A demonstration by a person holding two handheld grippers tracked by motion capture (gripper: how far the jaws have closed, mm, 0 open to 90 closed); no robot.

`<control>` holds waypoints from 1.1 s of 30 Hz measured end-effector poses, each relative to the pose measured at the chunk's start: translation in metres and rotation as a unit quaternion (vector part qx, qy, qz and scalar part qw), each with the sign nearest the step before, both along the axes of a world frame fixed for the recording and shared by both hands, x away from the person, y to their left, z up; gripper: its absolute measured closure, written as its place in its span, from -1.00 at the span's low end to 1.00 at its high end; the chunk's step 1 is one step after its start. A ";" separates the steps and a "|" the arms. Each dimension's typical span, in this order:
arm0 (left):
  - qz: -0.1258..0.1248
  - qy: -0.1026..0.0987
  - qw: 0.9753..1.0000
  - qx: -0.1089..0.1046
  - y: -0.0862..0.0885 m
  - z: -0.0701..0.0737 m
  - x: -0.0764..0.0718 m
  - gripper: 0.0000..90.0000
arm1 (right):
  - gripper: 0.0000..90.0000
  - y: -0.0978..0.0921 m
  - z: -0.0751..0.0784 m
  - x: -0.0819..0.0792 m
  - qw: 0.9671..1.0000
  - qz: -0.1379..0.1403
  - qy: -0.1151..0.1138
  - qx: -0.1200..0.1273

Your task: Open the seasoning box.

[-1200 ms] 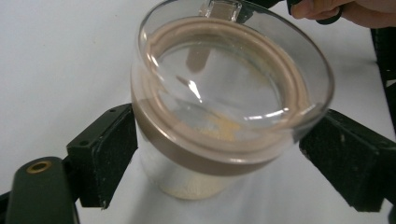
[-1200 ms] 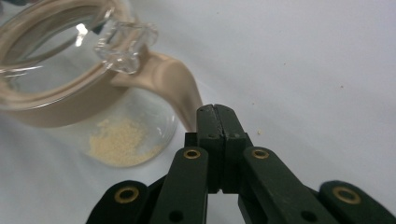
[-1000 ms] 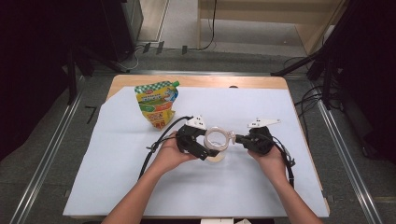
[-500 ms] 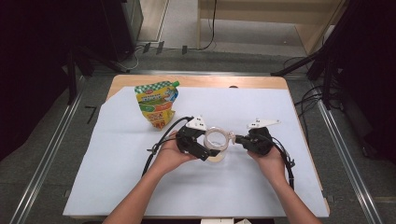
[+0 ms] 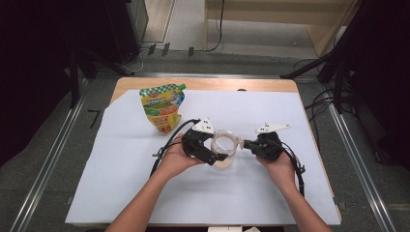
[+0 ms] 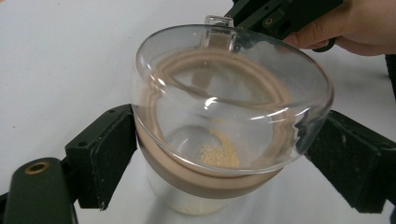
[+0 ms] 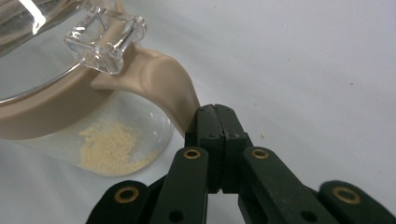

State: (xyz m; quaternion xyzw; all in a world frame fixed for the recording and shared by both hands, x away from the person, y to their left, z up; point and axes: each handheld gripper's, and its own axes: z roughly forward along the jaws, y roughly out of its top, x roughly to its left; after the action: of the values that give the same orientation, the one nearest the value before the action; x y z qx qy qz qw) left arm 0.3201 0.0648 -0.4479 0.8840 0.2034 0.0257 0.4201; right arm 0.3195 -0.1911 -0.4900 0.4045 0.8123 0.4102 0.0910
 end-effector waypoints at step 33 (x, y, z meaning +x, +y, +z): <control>-0.011 0.035 0.999 -0.038 -0.005 0.031 -0.005 0.68 | 1.00 0.000 -0.001 -0.001 1.000 0.000 -0.001 0.001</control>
State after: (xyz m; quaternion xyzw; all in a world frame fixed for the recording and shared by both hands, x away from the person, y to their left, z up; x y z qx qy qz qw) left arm 0.3150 0.0598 -0.4171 0.8702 0.2087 -0.0175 0.4460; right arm 0.3188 -0.1912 -0.4910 0.4038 0.8120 0.4114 0.0918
